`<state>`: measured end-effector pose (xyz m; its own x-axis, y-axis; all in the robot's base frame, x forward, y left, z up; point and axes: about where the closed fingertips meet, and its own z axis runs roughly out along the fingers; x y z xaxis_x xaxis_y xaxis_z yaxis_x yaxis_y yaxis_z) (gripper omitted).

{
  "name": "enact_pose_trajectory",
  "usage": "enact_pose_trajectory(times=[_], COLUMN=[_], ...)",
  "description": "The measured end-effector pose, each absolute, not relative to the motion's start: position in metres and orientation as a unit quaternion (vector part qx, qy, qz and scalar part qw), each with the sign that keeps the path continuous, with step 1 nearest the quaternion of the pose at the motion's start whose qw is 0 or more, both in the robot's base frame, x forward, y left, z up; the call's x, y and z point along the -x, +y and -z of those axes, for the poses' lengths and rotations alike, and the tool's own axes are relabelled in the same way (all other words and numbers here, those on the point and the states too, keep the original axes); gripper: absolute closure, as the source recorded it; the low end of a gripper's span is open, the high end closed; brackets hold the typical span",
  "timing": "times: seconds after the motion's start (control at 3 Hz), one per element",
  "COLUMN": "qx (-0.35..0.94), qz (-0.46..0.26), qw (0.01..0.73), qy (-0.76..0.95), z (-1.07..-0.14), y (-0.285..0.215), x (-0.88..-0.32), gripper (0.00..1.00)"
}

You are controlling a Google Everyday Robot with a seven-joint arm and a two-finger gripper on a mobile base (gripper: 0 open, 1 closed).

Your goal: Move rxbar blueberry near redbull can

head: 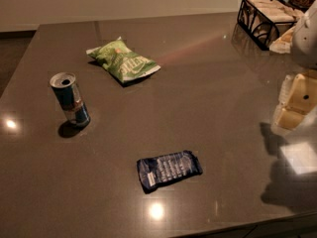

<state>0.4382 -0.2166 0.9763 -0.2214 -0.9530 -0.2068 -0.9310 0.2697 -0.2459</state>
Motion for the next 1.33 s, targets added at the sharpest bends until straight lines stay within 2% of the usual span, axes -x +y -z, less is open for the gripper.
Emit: enact_pose_trajectory(times=[0.67,1.33], qx=[0.622,0.694], qz=[0.02,-0.029], qw=[0.164,0.144], qy=[0.765,0.705], z=[-0.97,-0.924], y=[-0.197,-0.127], x=[-0.439,-0.421], gripper=[0.0,0.0])
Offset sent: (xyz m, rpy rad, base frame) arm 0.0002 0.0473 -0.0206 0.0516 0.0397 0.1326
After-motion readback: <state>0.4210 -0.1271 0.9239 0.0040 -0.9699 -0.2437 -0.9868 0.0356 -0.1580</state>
